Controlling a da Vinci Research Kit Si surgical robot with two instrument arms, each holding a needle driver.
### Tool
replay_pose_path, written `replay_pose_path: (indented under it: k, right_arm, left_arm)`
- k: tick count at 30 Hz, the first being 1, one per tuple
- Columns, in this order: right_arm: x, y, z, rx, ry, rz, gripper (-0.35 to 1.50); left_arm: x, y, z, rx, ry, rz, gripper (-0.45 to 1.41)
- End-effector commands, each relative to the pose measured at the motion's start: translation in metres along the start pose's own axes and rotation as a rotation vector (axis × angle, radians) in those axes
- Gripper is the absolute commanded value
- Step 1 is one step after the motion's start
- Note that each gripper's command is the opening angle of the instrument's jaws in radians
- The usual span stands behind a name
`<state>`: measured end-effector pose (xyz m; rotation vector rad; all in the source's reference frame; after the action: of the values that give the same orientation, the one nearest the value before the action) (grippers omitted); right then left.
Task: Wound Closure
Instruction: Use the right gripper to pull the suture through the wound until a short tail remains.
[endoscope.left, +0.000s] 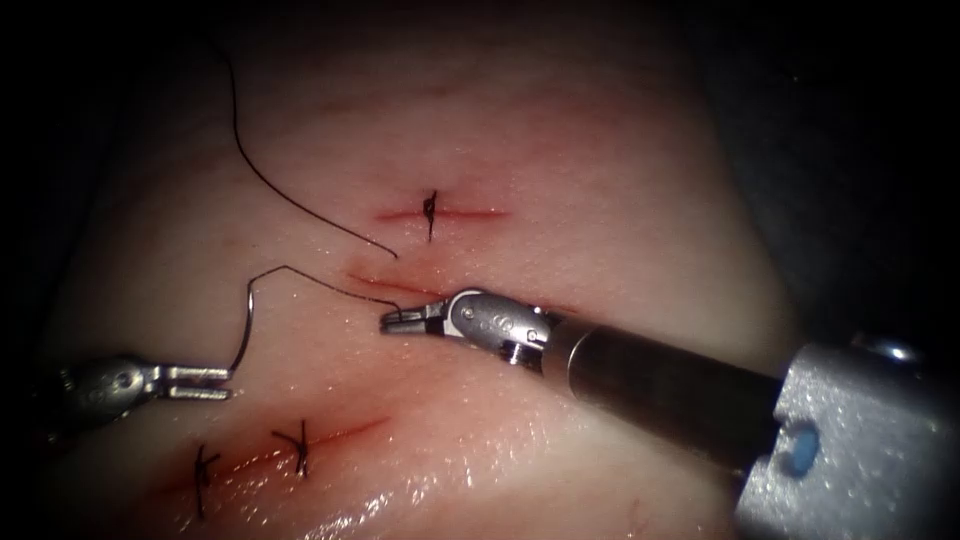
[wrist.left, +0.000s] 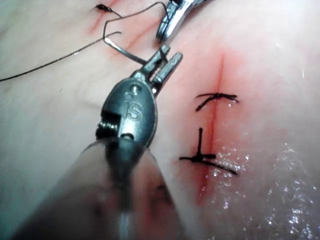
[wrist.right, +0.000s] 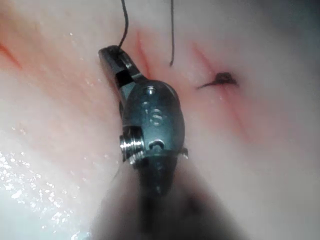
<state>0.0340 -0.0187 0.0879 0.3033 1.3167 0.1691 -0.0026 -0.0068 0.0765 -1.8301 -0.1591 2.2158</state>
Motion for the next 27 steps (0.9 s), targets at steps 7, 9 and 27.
replay_pose_path:
  k: [7, 9, 27]
  right_arm:
    - [0.0007, -0.0033, 0.0001, 0.071, 0.016, 0.045, -0.35]
    - [0.0016, -0.0047, -0.0001, 0.09, 0.019, 0.051, -0.35]
    - [0.0092, -0.0103, 0.0024, 0.138, 0.095, -0.002, 0.27]
  left_arm:
    - [-0.0025, -0.0011, 0.0004, 0.025, -0.003, 0.006, -0.45]
    - [-0.0036, -0.0014, 0.0004, 0.05, -0.024, 0.01, -0.45]
    - [-0.0052, -0.0018, 0.0004, 0.076, -0.039, -0.01, -0.45]
